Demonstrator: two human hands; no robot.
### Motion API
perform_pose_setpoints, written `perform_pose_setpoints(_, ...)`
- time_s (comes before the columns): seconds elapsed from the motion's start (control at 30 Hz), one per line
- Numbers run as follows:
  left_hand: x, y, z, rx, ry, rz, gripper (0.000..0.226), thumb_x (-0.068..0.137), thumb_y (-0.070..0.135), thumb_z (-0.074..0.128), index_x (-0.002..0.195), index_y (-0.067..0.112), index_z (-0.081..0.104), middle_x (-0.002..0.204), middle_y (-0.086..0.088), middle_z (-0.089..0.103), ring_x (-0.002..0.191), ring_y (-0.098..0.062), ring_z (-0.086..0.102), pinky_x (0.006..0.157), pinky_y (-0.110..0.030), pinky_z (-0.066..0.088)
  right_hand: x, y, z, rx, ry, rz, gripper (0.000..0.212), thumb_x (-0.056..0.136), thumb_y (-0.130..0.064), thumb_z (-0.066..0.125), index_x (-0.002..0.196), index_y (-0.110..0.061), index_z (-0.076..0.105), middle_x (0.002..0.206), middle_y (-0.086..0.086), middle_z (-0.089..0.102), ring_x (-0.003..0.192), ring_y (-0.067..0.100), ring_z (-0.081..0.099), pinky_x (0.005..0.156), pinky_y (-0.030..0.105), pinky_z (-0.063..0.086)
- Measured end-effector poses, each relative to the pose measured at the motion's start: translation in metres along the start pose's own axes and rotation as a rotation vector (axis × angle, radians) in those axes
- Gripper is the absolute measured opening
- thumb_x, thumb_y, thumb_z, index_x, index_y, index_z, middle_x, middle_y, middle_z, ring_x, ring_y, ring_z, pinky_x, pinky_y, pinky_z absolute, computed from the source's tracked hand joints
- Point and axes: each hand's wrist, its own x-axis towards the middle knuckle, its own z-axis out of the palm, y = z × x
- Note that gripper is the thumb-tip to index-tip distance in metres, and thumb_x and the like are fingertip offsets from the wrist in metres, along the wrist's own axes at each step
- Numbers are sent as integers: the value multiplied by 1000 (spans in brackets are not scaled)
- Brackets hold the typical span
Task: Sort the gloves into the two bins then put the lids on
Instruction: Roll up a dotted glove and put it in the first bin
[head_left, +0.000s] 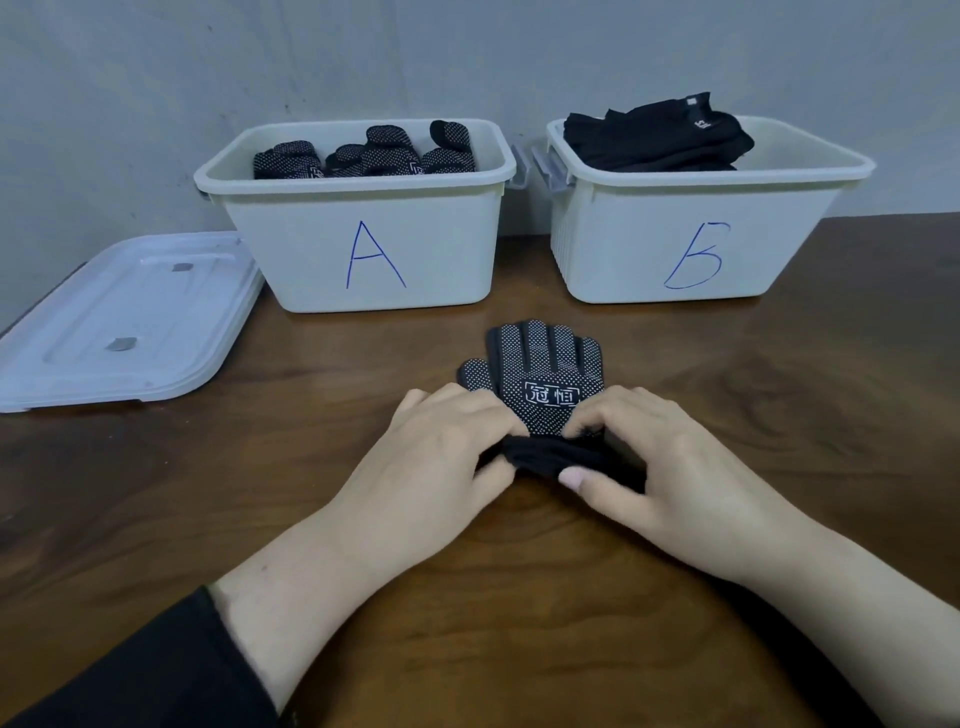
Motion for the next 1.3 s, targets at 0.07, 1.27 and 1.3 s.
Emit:
perform_pose_setpoints(0.07, 1, -1, 1, -45, 37, -40, 6, 94, 35, 58, 95, 38, 63, 91, 21, 58, 93, -1, 47, 87, -27, 33, 0, 1, 0, -9, -11, 28, 44, 84, -58, 66, 122, -40, 54, 110, -30, 53, 111, -5, 49, 98, 20, 37)
perform_pose_setpoints(1.27, 11, -17, 5, 160, -101, 12, 58, 95, 55, 35, 146, 32, 47, 147, 22, 47, 134, -3, 35, 111, -35, 21, 25, 25, 8, -86, 72, -14, 29, 90, -23, 74, 118, -29, 71, 117, -21, 67, 108, 9, 59, 91, 44, 50)
perform_pose_setpoints(1.3, 12, -17, 5, 155, -82, 16, 55, 94, 55, 38, 143, 32, 51, 143, 21, 52, 131, -4, 40, 108, -34, 23, 25, 23, 8, -92, 84, -12, 27, 90, -22, 73, 116, -29, 72, 116, -21, 68, 106, 9, 59, 90, 43, 50)
